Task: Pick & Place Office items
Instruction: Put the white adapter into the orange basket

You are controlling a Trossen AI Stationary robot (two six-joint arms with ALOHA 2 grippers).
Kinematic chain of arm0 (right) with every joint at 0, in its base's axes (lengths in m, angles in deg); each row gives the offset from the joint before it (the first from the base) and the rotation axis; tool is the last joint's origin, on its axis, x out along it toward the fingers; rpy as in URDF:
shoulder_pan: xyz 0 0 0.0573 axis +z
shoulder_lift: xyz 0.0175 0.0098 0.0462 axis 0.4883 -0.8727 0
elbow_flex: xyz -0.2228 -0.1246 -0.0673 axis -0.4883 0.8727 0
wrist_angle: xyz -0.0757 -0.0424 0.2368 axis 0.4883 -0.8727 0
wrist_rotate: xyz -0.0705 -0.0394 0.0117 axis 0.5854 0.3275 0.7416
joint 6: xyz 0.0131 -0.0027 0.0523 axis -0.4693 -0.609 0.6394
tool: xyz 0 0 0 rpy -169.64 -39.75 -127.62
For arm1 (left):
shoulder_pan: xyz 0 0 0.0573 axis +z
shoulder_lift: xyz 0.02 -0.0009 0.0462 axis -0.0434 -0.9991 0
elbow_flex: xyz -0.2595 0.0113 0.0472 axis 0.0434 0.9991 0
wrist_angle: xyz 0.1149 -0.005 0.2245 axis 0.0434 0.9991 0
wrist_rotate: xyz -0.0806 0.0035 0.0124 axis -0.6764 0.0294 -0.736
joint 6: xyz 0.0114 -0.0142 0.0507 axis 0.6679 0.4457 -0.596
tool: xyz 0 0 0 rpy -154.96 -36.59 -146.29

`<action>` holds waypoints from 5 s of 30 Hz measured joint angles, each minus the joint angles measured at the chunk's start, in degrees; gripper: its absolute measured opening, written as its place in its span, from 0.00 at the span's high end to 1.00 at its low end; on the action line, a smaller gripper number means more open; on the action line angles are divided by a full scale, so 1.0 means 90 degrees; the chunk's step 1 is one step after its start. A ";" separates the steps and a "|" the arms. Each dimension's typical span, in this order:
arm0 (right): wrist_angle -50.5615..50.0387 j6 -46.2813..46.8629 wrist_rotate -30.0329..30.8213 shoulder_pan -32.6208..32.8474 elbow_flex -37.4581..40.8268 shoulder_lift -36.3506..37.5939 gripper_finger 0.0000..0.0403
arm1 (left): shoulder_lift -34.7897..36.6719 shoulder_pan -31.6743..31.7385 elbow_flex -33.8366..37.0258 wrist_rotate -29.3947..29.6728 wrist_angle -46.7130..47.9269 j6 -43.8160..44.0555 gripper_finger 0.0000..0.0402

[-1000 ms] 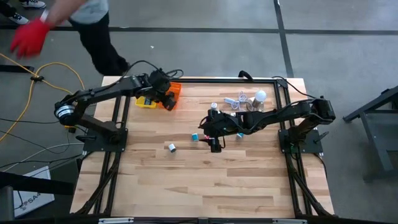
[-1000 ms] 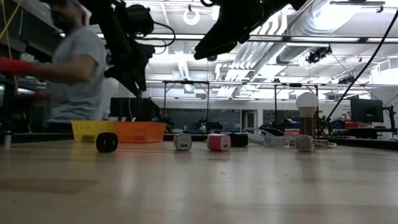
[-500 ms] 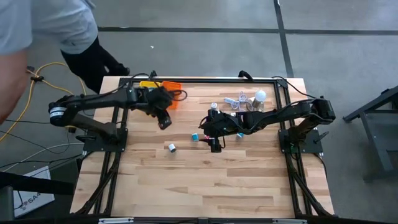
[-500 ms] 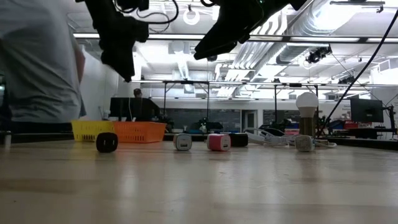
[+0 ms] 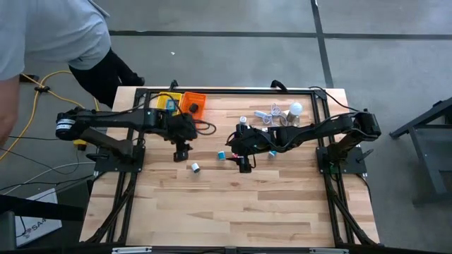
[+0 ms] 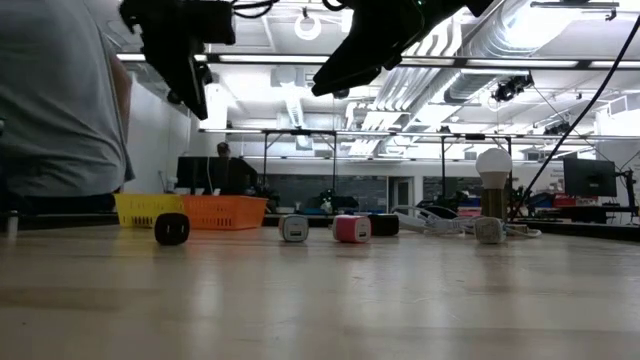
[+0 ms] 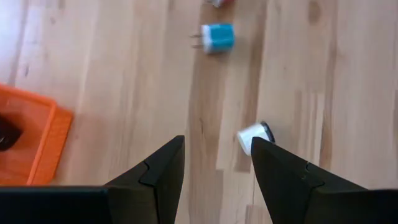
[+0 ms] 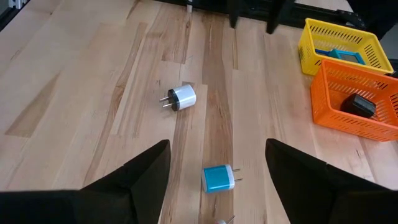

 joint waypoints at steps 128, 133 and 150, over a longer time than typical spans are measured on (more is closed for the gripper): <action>0.0180 -0.0001 0.0001 0.0001 0.0002 0.0000 0.38 | -0.1787 -0.1346 0.1678 -0.0111 -0.2533 -0.3912 0.55; 0.0199 -0.0001 0.0001 0.0002 0.0002 0.0000 0.38 | -0.1787 -0.1346 0.1681 -0.0111 -0.2531 -0.3795 0.55; 0.0250 -0.0001 0.0001 0.0002 0.0002 0.0000 0.38 | -0.1787 -0.1343 0.1698 -0.0248 -0.2518 -0.3611 0.64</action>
